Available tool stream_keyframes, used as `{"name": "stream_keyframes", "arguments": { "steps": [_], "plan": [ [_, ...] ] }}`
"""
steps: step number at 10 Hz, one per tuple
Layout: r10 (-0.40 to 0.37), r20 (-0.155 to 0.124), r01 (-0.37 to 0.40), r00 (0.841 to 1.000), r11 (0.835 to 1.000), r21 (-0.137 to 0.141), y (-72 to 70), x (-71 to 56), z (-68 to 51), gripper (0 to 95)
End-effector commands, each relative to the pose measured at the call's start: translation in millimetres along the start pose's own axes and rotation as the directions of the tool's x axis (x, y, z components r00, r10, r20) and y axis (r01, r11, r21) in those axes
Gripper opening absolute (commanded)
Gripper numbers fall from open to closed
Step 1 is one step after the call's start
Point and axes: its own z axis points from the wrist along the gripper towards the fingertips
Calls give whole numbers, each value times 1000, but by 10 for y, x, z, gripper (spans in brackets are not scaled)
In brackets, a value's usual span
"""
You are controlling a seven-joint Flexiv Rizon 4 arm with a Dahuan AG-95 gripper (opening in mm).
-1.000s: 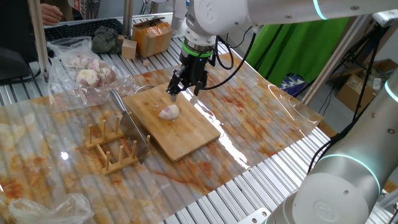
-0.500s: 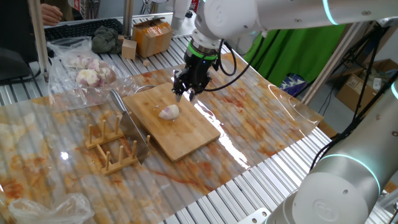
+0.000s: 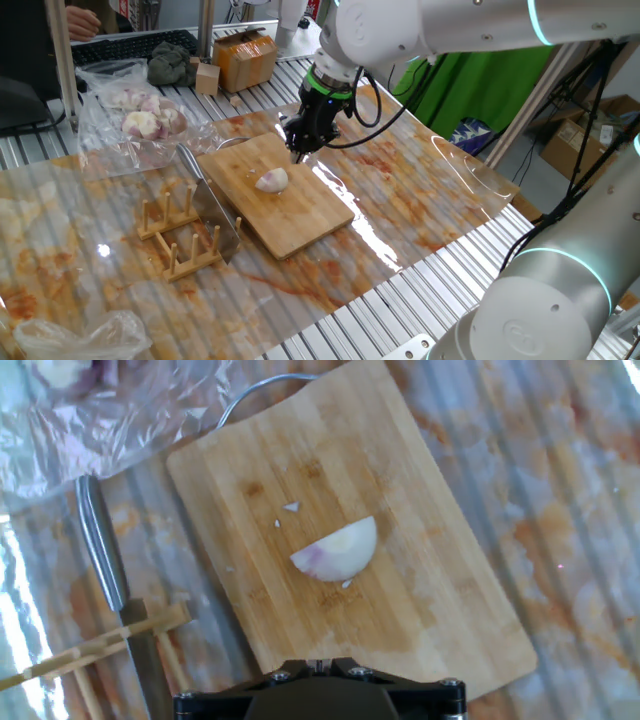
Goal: Chop the onions
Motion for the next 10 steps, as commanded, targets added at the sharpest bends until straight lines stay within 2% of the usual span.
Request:
{"name": "stream_keyframes", "arguments": {
  "steps": [1, 3, 4, 8, 9, 10],
  "plan": [
    [-3, -18, 3, 1000, 1000, 11, 98, 21, 59, 0],
    [-6, -26, 7, 1000, 1000, 17, 225, 65, 138, 0],
    [-1, -28, 1, 1000, 1000, 17, 293, 92, 184, 190],
    [22, -33, -21, 999, 1000, 23, 559, 214, 369, 190],
    [38, -33, -37, 999, 999, 20, 660, 261, 434, 380],
    [46, -34, -45, 998, 999, 20, 718, 280, 467, 380]
  ]
}}
